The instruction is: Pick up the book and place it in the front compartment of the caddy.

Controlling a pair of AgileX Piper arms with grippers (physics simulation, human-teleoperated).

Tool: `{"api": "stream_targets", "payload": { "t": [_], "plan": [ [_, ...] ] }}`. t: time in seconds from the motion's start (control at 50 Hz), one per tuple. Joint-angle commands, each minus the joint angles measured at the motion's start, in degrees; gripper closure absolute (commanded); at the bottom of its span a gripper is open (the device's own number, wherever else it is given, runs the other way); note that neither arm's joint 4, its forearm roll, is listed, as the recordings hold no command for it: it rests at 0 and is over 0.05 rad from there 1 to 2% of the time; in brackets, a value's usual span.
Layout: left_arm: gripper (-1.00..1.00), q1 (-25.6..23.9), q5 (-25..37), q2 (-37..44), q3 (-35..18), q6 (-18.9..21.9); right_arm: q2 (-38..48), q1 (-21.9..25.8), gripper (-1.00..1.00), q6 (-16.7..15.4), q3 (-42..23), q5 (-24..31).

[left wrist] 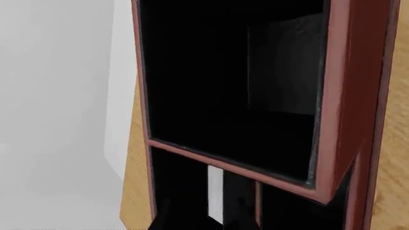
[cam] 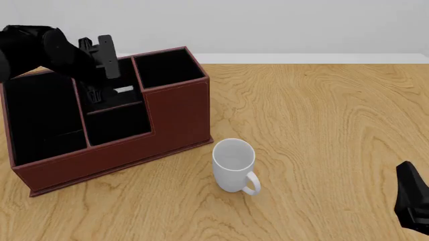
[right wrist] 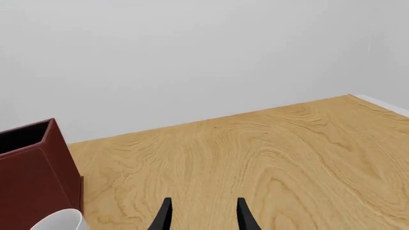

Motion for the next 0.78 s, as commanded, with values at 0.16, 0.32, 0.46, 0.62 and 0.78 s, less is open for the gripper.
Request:
{"api": "stream_targets", "payload": {
  "t": [0.16,0.32,0.46,0.62,0.78],
  "plan": [
    [-1.0,0.8,-1.8,-2.8,0.3,3.1,0.0,0.1,-1.0,0.0,0.0,-0.2],
    [-1.0,0.3,0.4,-5.6,0.9,2.5,0.0,0.3,-1.0,-0.1,0.0,-0.4],
    [-1.0,-1.5,3.8,-10.1,1.1,1.6,0.0,0.3,-1.0,-0.1,0.0,-0.6],
    [-1.0,-6.2,6.8,-19.3,4.6,1.8,0.0,0.6,-1.0,-0.1,0.0,-0.8],
    [-1.0,-12.4,9.4,-31.2,8.8,1.0,0.0,1.1,-1.0,-0.1,0.0,-1.0]
  ]
}}
